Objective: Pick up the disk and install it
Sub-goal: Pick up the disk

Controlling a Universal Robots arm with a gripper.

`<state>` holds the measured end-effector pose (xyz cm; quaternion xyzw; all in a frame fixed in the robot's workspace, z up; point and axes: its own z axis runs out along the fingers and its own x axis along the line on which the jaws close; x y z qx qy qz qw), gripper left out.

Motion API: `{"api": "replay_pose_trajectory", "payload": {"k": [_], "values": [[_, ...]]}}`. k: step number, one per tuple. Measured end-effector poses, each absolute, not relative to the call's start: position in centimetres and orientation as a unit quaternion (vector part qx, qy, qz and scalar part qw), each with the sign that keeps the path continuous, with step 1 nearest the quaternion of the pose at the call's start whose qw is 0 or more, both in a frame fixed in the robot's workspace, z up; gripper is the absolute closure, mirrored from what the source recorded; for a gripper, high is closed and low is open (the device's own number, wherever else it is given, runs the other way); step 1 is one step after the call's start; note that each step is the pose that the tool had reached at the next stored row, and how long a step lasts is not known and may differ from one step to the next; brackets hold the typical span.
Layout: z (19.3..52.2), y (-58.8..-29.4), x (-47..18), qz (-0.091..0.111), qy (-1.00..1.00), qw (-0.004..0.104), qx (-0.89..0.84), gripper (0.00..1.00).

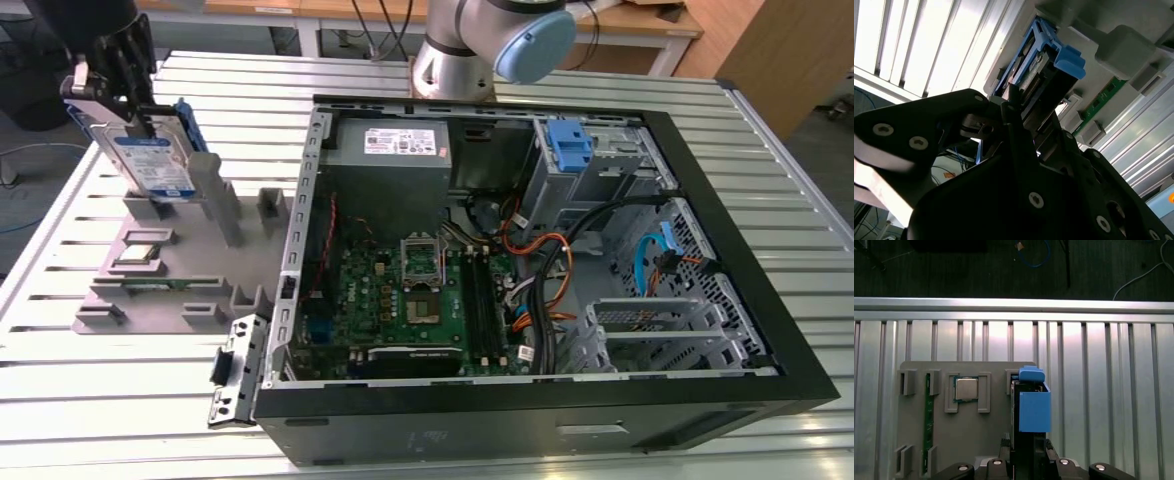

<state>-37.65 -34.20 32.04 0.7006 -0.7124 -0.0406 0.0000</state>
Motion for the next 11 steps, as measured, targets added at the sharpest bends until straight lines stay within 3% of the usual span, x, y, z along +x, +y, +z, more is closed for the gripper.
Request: {"api": "replay_pose_trajectory", "payload": {"k": [11], "values": [[32.94,-34.2,-37.66,-0.041,-0.712,0.0,0.701,0.65]]}}
